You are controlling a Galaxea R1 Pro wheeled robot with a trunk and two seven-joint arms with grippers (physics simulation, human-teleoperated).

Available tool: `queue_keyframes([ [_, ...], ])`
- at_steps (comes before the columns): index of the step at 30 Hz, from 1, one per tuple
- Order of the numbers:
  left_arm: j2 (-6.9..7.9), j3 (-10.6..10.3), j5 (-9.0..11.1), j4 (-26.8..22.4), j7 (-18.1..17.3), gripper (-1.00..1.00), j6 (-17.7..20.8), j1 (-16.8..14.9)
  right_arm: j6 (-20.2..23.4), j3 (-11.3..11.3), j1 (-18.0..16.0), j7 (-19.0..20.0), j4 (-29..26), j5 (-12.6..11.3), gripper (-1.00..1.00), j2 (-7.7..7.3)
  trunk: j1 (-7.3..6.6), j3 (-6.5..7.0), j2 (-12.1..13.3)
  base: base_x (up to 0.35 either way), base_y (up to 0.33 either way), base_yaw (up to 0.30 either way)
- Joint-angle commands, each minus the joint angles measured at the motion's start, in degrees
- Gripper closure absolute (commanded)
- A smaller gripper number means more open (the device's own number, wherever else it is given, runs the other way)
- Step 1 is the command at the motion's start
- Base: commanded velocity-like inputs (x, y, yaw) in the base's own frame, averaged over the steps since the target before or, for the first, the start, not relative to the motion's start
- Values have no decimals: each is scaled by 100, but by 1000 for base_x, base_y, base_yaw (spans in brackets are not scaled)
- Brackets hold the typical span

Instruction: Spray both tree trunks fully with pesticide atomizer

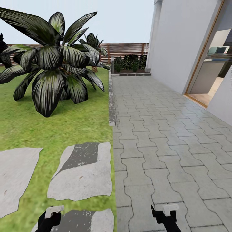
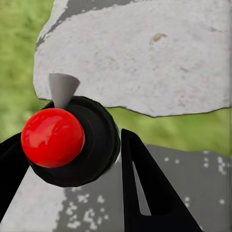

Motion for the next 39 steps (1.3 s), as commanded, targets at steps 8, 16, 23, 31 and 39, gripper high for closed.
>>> queue_keyframes([
  [8,-1,6,12,5,-3,100,-19,-3,-16,-2,-3,-6,5,27,-100,-2,-177,212,321,0,0,0],
  [16,-1,6,12,5,-4,100,-19,-3,-16,-2,-1,-11,5,23,-100,-2,-353,428,642,0,0,0],
  [23,-1,6,12,5,-4,100,-19,-2,-16,-2,-1,-18,-3,19,-100,4,-353,454,642,0,0,26],
  [31,-11,6,12,5,5,100,-13,0,-16,-2,-1,-20,-4,19,-100,13,-353,454,642,0,0,264],
  [39,-38,6,12,5,5,100,-10,-2,-16,-2,-1,-20,-2,19,-100,39,-353,455,642,0,0,278],
])
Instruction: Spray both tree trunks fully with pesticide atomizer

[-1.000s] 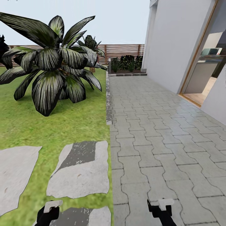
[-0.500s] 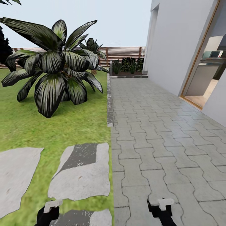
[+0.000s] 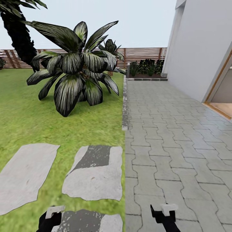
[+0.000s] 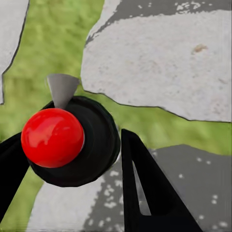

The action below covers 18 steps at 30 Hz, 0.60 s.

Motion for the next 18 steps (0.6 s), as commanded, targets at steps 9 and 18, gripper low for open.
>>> queue_keyframes([
  [9,-8,7,10,7,20,100,-19,-6,-16,-1,0,6,1,34,-100,10,-1,-16,-2,0,0,278],
  [18,-8,9,11,7,47,100,-24,-5,-16,-1,0,-2,1,33,-100,10,-1,-42,-2,27,41,278],
])
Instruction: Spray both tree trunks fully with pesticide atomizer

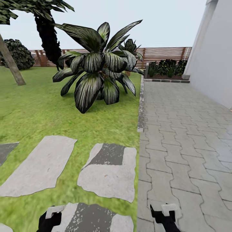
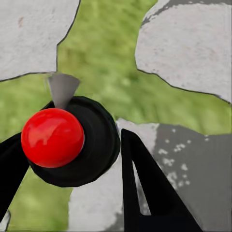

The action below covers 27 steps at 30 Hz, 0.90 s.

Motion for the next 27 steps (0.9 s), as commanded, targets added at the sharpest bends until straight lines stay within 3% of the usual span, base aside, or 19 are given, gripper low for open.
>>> queue_keyframes([
  [1,-1,6,10,6,7,100,-17,-5,-17,-1,-2,-3,4,28,-100,-2,0,-7,-2,102,221,278],
  [8,-1,7,11,6,12,100,-15,-5,-17,-2,-5,-3,4,29,-100,-2,0,-28,-2,101,233,278],
  [23,-26,-7,-23,6,11,100,1,-5,-17,-2,-4,-3,4,28,-100,-2,0,-71,-2,6,12,278],
  [27,-27,-1,-3,6,12,100,-4,-5,-17,-2,-6,-3,7,31,-100,-2,0,-82,-2,207,0,278],
])
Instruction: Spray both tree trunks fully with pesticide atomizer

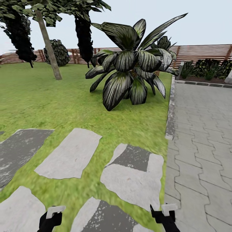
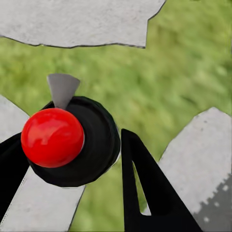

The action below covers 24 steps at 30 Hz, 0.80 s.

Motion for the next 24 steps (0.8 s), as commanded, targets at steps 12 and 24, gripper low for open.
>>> queue_keyframes([
  [12,0,15,37,7,3,100,-20,-5,-16,-2,-1,-3,1,29,-100,-7,2,-37,-2,324,55,278],
  [24,3,16,48,7,7,100,-21,-5,-16,-2,1,-3,5,27,-100,-10,2,-65,-2,291,195,278],
])
